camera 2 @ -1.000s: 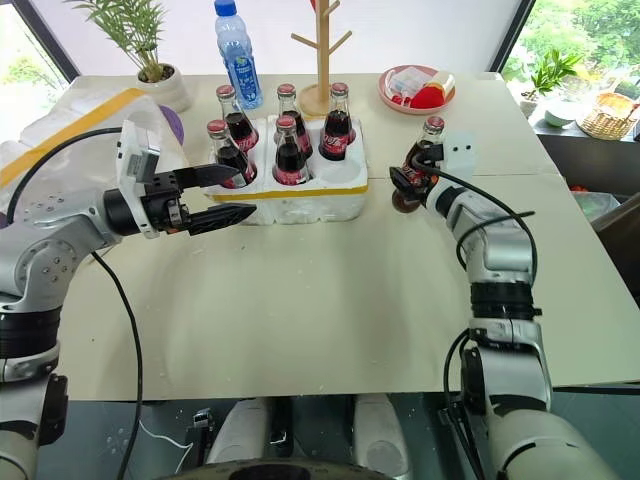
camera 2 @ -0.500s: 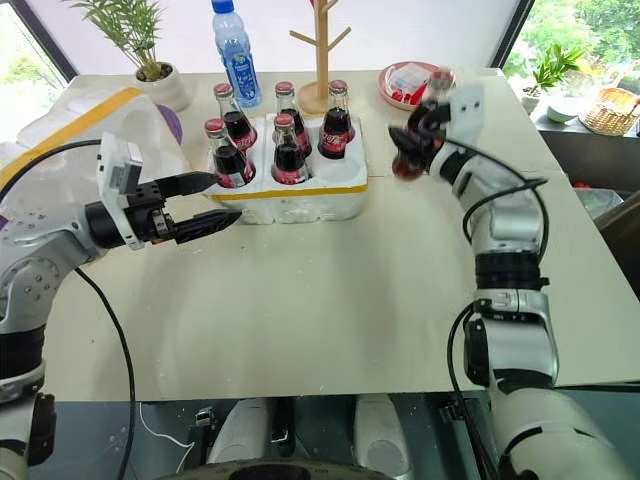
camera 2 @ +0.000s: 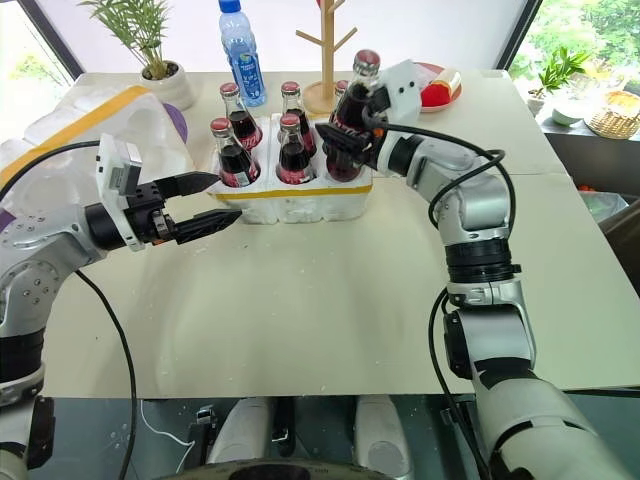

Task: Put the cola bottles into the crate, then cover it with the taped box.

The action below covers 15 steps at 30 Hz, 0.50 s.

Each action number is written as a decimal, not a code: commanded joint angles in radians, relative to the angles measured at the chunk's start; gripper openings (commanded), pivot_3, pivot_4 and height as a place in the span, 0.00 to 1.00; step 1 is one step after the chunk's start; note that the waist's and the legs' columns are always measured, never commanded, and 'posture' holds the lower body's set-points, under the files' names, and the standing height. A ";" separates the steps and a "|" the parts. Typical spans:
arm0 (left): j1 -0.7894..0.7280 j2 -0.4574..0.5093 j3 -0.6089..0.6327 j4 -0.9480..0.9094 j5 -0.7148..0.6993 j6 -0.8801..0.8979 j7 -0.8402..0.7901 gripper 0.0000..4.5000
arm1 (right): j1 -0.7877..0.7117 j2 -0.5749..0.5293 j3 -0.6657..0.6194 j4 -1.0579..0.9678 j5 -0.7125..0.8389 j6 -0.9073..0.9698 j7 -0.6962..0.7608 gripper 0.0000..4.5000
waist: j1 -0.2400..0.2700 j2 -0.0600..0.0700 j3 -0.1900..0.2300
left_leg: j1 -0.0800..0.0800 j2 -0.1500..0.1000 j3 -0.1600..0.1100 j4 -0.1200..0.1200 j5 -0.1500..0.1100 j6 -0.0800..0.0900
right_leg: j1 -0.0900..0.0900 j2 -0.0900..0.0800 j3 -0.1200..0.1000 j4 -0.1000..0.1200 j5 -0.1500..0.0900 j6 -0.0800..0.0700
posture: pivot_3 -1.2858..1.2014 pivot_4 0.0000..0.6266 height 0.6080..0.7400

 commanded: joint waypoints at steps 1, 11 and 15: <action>0.000 0.010 0.033 -0.038 -0.013 -0.008 0.008 1.00 | -0.058 0.021 0.020 0.072 -0.060 -0.070 -0.026 0.63 | -0.001 0.000 0.000 | 0.000 0.000 0.000 0.000 0.000 0.000 | 0.000 0.000 0.000 0.000 0.000 0.000 | 0.52 0.24 1.00; 0.003 0.043 0.086 -0.059 -0.052 0.016 0.026 1.00 | -0.075 0.006 0.058 0.187 -0.147 -0.098 0.009 0.98 | -0.004 -0.002 -0.001 | 0.001 0.000 0.000 0.000 0.000 -0.001 | 0.001 0.000 0.000 0.001 0.000 0.000 | 0.52 0.24 1.00; 0.063 0.113 0.209 -0.099 -0.089 0.053 0.035 1.00 | -0.023 -0.091 -0.004 -0.028 -0.041 0.063 0.103 0.98 | -0.002 -0.001 -0.001 | 0.000 0.002 -0.001 0.000 0.000 -0.001 | 0.000 0.000 0.000 0.000 0.000 0.000 | 0.52 0.24 1.00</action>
